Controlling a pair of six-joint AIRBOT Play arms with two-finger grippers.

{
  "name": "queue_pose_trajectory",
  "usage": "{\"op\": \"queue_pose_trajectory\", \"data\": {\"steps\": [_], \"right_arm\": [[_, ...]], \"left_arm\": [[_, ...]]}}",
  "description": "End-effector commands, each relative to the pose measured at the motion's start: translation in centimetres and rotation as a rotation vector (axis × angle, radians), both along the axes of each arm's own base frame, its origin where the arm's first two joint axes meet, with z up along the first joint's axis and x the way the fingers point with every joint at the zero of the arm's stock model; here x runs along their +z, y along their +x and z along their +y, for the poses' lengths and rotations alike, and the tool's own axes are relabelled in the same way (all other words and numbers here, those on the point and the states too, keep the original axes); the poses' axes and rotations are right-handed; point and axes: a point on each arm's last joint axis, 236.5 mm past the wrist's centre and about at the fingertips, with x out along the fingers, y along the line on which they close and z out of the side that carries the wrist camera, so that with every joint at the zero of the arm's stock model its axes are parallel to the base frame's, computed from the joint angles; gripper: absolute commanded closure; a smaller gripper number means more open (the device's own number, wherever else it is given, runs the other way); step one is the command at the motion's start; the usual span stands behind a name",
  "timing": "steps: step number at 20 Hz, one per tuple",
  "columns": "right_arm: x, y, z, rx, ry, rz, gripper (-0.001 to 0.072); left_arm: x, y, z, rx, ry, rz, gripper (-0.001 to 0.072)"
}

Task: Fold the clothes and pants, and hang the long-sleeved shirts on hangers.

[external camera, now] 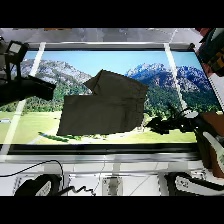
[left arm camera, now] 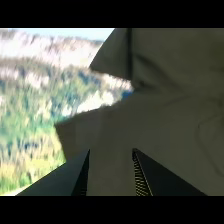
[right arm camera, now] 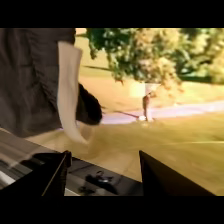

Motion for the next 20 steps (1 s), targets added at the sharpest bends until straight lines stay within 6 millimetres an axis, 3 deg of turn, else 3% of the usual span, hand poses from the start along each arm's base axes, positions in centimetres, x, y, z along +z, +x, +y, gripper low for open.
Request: {"op": "queue_pose_trajectory", "data": {"steps": [1,4,5,6,8,12,15,16,17,20], "right_arm": [[-1.2,2.0,2.0,-0.08,0.113,0.024,0.0225],[-1.2,4.2,2.0,-0.118,0.133,-0.019,0.0225],[-1.3,4.8,1.8,-0.124,0.121,-0.031,0.0227],[-1.2,5.3,1.6,-0.131,0.115,-0.042,0.0242],[-1.2,5.4,1.8,-0.116,0.105,-0.05,0.0284],[-1.8,3.4,4.1,0.001,0.077,-0.03,0.029],[-2.0,3.0,4.6,0.031,0.067,-0.031,0.0535],[-2.0,3.0,4.5,0.032,0.066,-0.031,0.0635],[-2.1,2.9,4.5,0.036,0.062,-0.031,0.0683],[-2.2,2.8,4.4,0.047,0.054,-0.037,0.0684]], "left_arm": [[-4.8,-1.4,6.0,0.177,-0.041,0.205,0.0358],[-9.4,-3.5,10.9,0.327,-0.13,0.355,0.0337],[-11.1,-4.5,12.1,0.375,-0.166,0.405,0.0298],[-13.0,-5.8,13.1,0.418,-0.2,0.459,0.0229],[-16.8,-8.6,13.8,0.473,-0.25,0.575,0.0229],[-24.2,-14.3,11.4,0.465,-0.328,0.812,0.0229],[-27.6,-17.0,9.6,0.439,-0.365,0.934,0.0229],[-28.5,-17.3,9.4,0.445,-0.373,0.954,0.0228],[-29.2,-17.3,9.3,0.453,-0.385,0.96,0.0228],[-30.3,-14.5,8.5,0.479,-0.495,0.898,0.0228]]}}
